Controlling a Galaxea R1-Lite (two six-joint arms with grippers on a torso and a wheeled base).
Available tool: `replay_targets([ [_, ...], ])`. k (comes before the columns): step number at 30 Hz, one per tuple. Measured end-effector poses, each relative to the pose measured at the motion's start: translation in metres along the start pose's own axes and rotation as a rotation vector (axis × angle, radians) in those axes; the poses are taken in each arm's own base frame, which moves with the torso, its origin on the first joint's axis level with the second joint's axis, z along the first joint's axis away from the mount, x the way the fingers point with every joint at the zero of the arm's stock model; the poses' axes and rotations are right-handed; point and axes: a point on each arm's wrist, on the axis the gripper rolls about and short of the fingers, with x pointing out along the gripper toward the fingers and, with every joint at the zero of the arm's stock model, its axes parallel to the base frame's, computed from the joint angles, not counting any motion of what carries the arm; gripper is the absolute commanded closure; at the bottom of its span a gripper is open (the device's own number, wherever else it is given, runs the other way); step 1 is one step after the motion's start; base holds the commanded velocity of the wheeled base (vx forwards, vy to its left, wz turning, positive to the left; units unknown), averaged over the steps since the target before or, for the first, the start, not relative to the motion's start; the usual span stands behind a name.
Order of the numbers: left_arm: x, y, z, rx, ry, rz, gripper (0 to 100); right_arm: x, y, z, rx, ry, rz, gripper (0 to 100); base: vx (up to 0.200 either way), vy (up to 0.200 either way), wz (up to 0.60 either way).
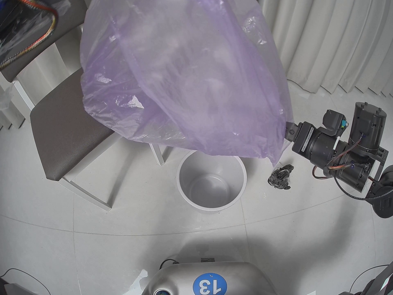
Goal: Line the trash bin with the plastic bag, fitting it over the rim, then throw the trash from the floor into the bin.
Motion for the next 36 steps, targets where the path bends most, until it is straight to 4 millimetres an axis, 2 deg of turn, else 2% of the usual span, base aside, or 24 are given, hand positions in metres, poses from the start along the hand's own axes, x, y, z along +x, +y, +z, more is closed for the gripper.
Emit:
replay_targets([
  [5, -0.001, 0.000, 0.000, -0.001, -0.001, -0.001, 100, -0.001, 0.000, 0.003, 0.019, -0.041, 0.041, 0, 0.000, 0.000, 0.00],
  [15, -0.003, -0.001, 0.002, 0.000, -0.006, -0.002, 100, -0.005, -0.005, -0.001, 0.132, 0.009, 0.091, 0, 0.000, 0.000, 0.00],
  [23, -0.005, -0.001, 0.004, 0.001, -0.011, -0.003, 100, -0.019, -0.017, -0.001, 0.154, 0.008, 0.174, 0, 0.000, 0.000, 0.00],
  [30, -0.006, -0.001, 0.005, 0.000, -0.014, -0.004, 100, -0.026, -0.024, -0.010, 0.143, -0.005, 0.233, 0, 0.000, 0.000, 0.00],
  [36, -0.005, -0.002, 0.005, -0.001, -0.016, -0.019, 100, -0.021, -0.028, -0.022, 0.137, -0.006, 0.263, 0, 0.000, 0.000, 0.00],
])
